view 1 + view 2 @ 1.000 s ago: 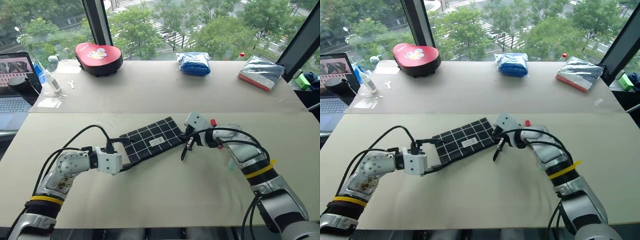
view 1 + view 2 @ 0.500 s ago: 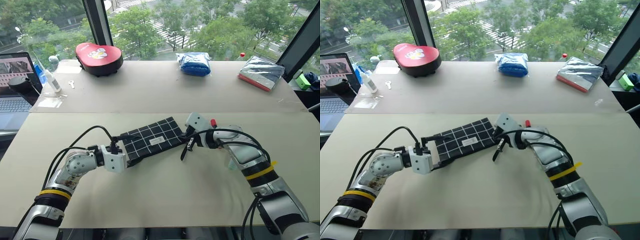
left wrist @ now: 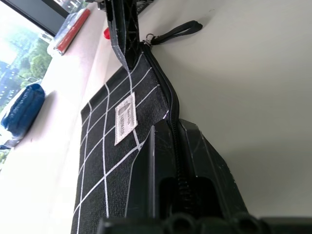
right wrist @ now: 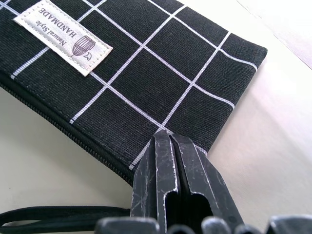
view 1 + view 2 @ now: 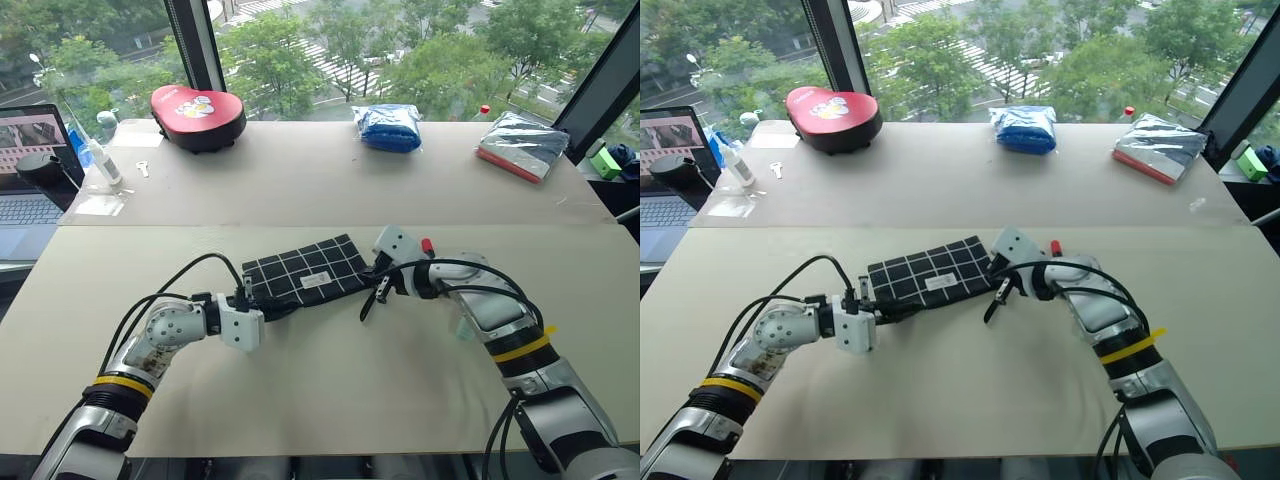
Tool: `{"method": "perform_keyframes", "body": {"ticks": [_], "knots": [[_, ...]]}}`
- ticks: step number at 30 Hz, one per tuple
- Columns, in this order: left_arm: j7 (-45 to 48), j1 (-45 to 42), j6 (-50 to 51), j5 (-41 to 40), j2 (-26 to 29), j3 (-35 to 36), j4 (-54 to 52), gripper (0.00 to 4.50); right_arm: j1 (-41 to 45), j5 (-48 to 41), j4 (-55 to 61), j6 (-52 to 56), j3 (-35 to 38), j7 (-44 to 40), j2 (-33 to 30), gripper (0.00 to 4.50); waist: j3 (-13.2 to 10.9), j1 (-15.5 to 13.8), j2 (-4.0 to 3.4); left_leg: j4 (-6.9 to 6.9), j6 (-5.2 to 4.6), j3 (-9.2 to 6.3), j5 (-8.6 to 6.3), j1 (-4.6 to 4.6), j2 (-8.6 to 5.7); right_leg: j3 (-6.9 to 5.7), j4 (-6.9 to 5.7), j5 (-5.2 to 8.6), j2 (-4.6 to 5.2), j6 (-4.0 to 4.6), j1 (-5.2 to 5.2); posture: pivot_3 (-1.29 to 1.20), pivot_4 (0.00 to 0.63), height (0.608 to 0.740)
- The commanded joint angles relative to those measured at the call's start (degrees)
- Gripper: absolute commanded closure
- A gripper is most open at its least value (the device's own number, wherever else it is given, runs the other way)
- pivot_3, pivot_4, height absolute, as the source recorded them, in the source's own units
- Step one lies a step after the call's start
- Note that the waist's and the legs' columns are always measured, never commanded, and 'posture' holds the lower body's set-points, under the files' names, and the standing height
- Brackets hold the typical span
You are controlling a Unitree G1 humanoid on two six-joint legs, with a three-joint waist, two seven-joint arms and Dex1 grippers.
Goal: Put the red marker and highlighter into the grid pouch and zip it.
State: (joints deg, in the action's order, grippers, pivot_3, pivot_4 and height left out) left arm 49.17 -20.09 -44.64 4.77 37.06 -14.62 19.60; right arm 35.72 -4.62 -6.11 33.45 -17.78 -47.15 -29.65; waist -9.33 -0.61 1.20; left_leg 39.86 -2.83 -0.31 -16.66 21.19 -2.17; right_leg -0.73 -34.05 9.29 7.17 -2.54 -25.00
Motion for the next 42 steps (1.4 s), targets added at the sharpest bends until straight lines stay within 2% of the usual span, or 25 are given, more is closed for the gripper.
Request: {"method": "perform_keyframes", "body": {"ticks": [1,2,7,10,13,16,21,27,37,40,42], "knots": [[0.1,-0.3,2.0,0.2,-1.1,-1.0,-1.0,4.48,-0.7,0.8,-1.2,1.3,0.7,0.9,0.3,4.50,0.0,0.0,0.00,0.00,0.00,0.00,0.00,0.00,0.00,0.00,0.00,0.00,0.00,0.00,0.00,0.00,0.150,0.740],[-0.6,-0.4,2.6,0.6,-1.4,-0.7,-0.9,4.48,-0.7,0.7,-1.5,1.1,1.1,1.2,0.4,4.50,0.0,0.0,0.00,0.01,0.00,0.00,0.00,0.00,0.00,0.00,0.00,0.00,0.00,0.00,0.01,0.00,0.150,0.740],[-0.3,0.2,7.2,-1.6,-2.5,0.1,-1.5,4.50,0.5,-5.7,0.0,4.7,8.5,1.5,2.4,3.12,0.0,-0.1,0.00,0.02,0.01,-0.01,0.01,-0.02,-0.01,0.00,0.00,0.00,0.00,0.00,0.04,0.00,0.150,0.740],[-1.2,0.5,9.2,-2.7,-3.4,1.2,-2.0,4.50,1.0,-9.5,1.8,8.5,13.5,2.0,2.5,1.98,0.0,-0.1,0.00,0.02,0.00,-0.02,0.01,0.00,-0.01,0.02,-0.01,-0.01,0.01,-0.01,0.02,0.00,0.150,0.740],[-2.8,0.4,12.4,-5.1,-5.6,2.9,-3.2,4.50,-0.5,-18.2,7.6,17.9,20.8,-0.8,0.1,0.98,0.0,-0.1,-0.01,0.01,0.00,-0.02,0.01,0.04,0.01,0.02,-0.02,-0.01,0.00,-0.01,-0.03,0.00,0.150,0.740],[-4.4,0.1,15.4,-7.4,-8.5,4.4,-4.2,4.50,-2.9,-21.8,12.1,22.1,24.5,-0.7,-2.6,0.98,0.0,0.0,0.00,0.01,-0.01,-0.13,0.00,0.16,0.02,-0.03,-0.02,-0.01,0.00,-0.02,-0.05,0.00,0.150,0.740],[-5.6,-0.7,18.8,-9.3,-11.8,5.4,-5.0,4.50,-5.4,-20.4,13.8,22.3,22.3,2.4,-3.8,0.98,0.0,0.3,0.01,0.00,-0.06,-0.07,-0.03,0.16,0.04,0.01,-0.01,-0.02,-0.01,-0.03,-0.07,0.00,0.150,0.740],[-5.7,-1.6,20.8,-9.9,-14.2,5.6,-5.8,4.50,-3.1,-15.7,8.9,19.2,17.4,9.1,1.0,0.98,0.0,0.8,0.01,0.01,-0.03,-0.03,-0.01,0.17,0.03,0.05,0.00,-0.02,-0.02,-0.03,-0.12,0.00,0.150,0.740],[-6.2,0.7,22.5,-10.3,-14.7,5.7,-9.2,4.50,1.3,-12.2,-0.7,13.3,14.9,10.1,3.4,0.98,0.0,0.9,0.01,0.01,-0.02,-0.03,-0.01,0.23,-0.01,0.04,-0.01,-0.05,-0.01,-0.06,-0.12,0.00,0.150,0.740],[-6.5,1.6,23.0,-10.1,-14.8,5.7,-10.1,4.50,1.8,-12.2,-1.7,12.3,15.0,9.3,3.7,1.68,0.0,1.0,0.01,-0.01,-0.02,-0.04,-0.01,0.23,0.00,0.03,-0.01,-0.05,-0.01,-0.06,-0.14,0.00,0.150,0.740],[-6.9,1.8,23.4,-10.1,-15.0,5.9,-10.4,4.50,2.0,-12.6,-1.8,11.9,15.0,8.5,3.7,2.33,0.0,1.0,0.00,-0.01,-0.02,-0.03,-0.01,0.24,0.00,0.04,-0.01,-0.05,-0.01,-0.06,-0.14,0.00,0.150,0.740]]}}
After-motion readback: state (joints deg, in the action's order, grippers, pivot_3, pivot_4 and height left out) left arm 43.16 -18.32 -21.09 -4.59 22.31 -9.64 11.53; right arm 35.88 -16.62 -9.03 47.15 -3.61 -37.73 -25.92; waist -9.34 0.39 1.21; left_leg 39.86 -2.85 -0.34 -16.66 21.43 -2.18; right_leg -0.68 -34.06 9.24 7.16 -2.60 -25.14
